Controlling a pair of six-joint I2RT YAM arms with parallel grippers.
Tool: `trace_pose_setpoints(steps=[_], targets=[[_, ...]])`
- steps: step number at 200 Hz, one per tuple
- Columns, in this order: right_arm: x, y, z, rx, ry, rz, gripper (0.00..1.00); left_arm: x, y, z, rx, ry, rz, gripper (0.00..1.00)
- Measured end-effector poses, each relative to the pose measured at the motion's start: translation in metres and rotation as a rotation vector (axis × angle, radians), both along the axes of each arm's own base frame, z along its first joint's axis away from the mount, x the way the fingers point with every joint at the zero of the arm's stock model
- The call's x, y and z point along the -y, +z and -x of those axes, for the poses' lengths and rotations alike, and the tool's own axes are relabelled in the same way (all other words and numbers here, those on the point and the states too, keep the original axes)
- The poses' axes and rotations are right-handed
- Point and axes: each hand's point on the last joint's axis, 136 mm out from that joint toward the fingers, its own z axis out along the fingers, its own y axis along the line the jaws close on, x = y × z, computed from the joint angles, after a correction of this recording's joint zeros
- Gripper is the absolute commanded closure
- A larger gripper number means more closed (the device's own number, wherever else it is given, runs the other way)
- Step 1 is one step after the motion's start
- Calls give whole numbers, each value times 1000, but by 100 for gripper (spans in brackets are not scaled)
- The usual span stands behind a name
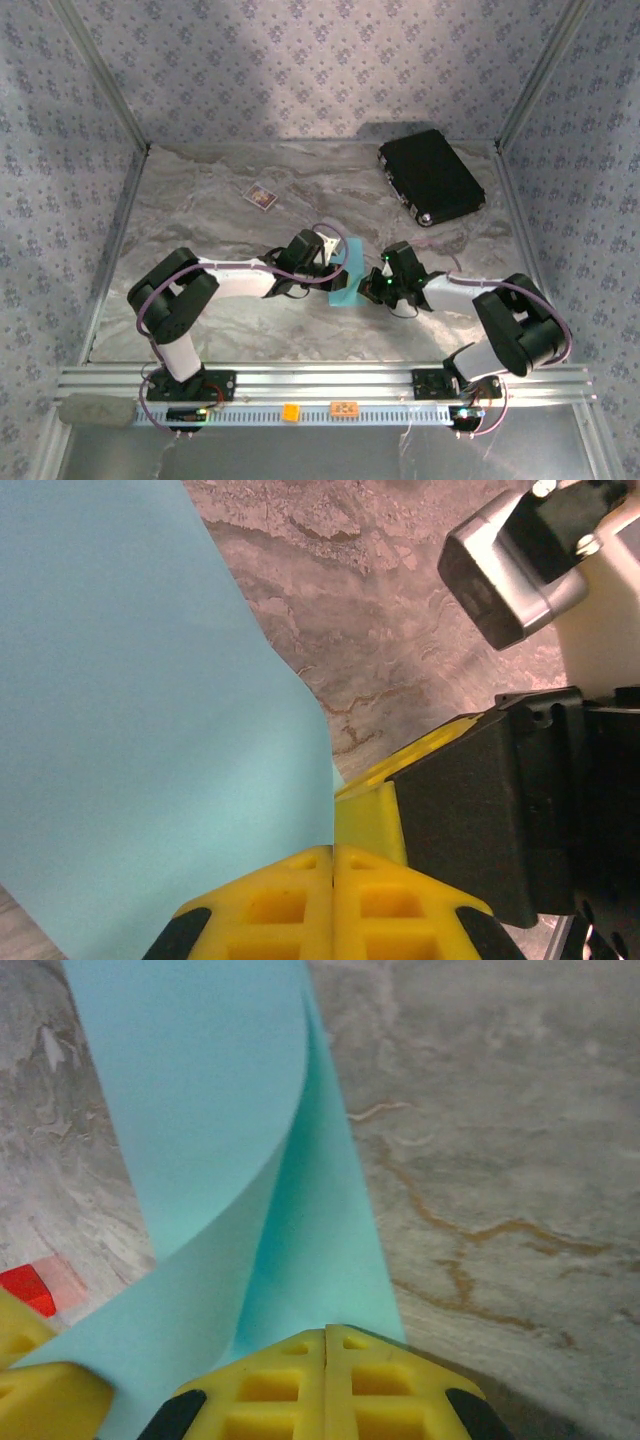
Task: Fold a paper plane with a square sheet of paper (pick it up from the middle)
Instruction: Fold the triangle a second time at the center of the table.
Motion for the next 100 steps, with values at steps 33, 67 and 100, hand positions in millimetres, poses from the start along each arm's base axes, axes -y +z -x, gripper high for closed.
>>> trace_pose_setpoints(steps=[33, 67, 100], targets=[[0, -1, -1, 1, 6, 8, 96, 0, 0, 0, 0, 1, -1, 97], [3, -2, -1, 18, 44, 43, 96, -2, -5, -2, 0, 12, -18, 97], [7, -1, -3, 28, 63, 63, 95, -5, -17, -8, -11, 25, -49, 96]])
